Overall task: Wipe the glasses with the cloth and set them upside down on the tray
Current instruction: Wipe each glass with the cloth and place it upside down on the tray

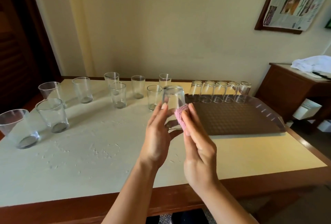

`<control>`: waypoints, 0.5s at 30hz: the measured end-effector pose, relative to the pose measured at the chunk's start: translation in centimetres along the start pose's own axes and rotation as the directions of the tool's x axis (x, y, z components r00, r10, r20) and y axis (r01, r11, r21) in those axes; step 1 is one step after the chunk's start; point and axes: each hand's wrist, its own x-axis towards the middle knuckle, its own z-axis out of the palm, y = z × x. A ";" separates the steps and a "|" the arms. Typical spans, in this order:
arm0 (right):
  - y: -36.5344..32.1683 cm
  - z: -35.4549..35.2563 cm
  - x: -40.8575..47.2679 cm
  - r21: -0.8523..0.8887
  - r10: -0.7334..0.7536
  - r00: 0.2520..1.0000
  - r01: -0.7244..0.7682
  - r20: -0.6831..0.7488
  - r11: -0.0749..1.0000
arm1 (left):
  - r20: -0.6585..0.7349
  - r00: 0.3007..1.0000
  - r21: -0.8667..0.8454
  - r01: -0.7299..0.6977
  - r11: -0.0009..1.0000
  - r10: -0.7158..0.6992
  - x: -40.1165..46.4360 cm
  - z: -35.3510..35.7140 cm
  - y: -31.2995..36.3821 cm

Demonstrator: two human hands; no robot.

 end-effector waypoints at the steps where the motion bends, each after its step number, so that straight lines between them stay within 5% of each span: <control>1: 0.2 0.0 -0.4 -0.004 -0.017 1.000 0.017 0.005 1.000 | 0.014 1.000 0.028 0.012 1.000 -0.012 0.0 -0.3 -0.1; 7: 0.1 -1.8 4.4 -0.058 0.023 1.000 -0.024 -0.012 0.998 | 0.055 0.997 0.096 -0.052 0.994 0.047 -0.6 0.0 -1.2; 11: -0.1 -0.6 1.5 0.039 0.018 0.999 -0.020 0.041 0.999 | -0.010 0.995 0.089 -0.103 0.991 0.104 0.1 -0.1 -0.8; 15: 0.5 -0.7 0.9 0.123 0.023 1.000 -0.023 -0.001 0.992 | 0.067 0.995 0.148 -0.083 0.985 0.074 0.0 -0.7 -0.7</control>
